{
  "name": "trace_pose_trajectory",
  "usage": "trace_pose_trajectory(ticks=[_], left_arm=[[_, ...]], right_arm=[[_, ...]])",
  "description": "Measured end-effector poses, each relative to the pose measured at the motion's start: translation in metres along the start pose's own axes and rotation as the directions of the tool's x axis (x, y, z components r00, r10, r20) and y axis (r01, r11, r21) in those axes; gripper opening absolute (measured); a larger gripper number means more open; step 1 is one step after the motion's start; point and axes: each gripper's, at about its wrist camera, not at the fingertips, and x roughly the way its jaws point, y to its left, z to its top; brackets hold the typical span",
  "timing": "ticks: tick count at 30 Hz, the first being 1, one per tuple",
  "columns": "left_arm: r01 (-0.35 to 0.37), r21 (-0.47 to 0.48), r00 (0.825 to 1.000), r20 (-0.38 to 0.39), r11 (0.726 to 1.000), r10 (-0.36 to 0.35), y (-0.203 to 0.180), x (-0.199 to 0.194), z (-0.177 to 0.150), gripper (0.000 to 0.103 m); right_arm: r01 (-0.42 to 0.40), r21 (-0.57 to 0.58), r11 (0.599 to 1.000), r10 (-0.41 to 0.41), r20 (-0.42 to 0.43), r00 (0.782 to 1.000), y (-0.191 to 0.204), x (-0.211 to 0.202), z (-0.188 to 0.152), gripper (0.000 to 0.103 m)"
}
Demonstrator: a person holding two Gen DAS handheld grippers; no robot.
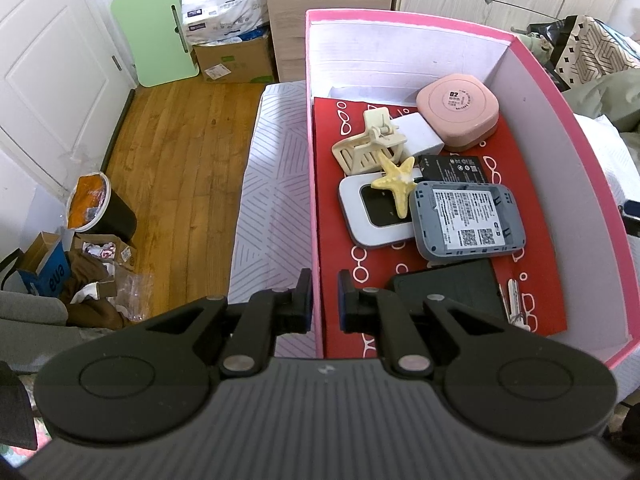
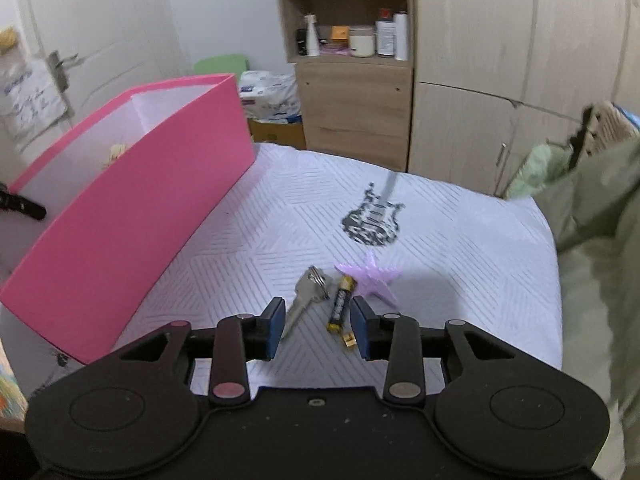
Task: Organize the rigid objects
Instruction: 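Move the right gripper to the bed and grasp the second key, then carry the key into the box and drop it onto the phone back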
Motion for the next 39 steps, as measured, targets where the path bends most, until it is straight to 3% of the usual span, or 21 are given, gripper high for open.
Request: trace_pose_trajectory(ticks=[7, 9, 15, 19, 23, 32, 36, 39], left_arm=[[0.006, 0.001, 1.0, 0.006, 1.0, -0.006, 0.001, 0.001, -0.001, 0.01], [0.009, -0.002, 1.0, 0.008, 1.0, -0.009, 0.001, 0.001, -0.002, 0.01], [0.015, -0.006, 1.0, 0.013, 1.0, -0.014, 0.003, 0.0, -0.003, 0.01], [0.018, -0.01, 1.0, 0.017, 1.0, -0.018, 0.003, 0.0, -0.003, 0.01], [0.022, -0.018, 1.0, 0.022, 1.0, -0.022, 0.004, 0.0, -0.004, 0.01], [0.027, -0.021, 0.999, 0.023, 0.999, -0.027, 0.004, -0.001, -0.004, 0.01], [0.026, -0.015, 0.999, 0.024, 1.0, -0.025, 0.005, -0.002, -0.003, 0.01], [0.026, -0.015, 0.999, 0.024, 1.0, -0.025, 0.005, -0.002, -0.003, 0.01]], right_arm=[[0.053, -0.078, 0.996, -0.053, -0.001, 0.999, 0.01, 0.028, 0.01, 0.039], [0.052, -0.079, 0.996, -0.053, -0.004, 0.999, 0.01, 0.032, 0.01, 0.006], [-0.098, 0.055, 0.994, 0.097, 0.011, 0.995, 0.001, 0.017, 0.014, 0.006], [-0.252, 0.125, 0.96, 0.245, 0.067, 0.967, -0.001, -0.003, 0.023, 0.006], [-0.349, 0.115, 0.93, 0.334, 0.132, 0.933, 0.008, -0.024, 0.038, 0.006], [-0.433, -0.07, 0.899, 0.436, 0.251, 0.865, 0.05, -0.06, 0.087, 0.006], [-0.47, -0.133, 0.873, 0.488, 0.245, 0.838, 0.073, -0.057, 0.102, 0.006], [-0.488, -0.191, 0.851, 0.521, 0.199, 0.83, 0.093, -0.048, 0.111, 0.006]])
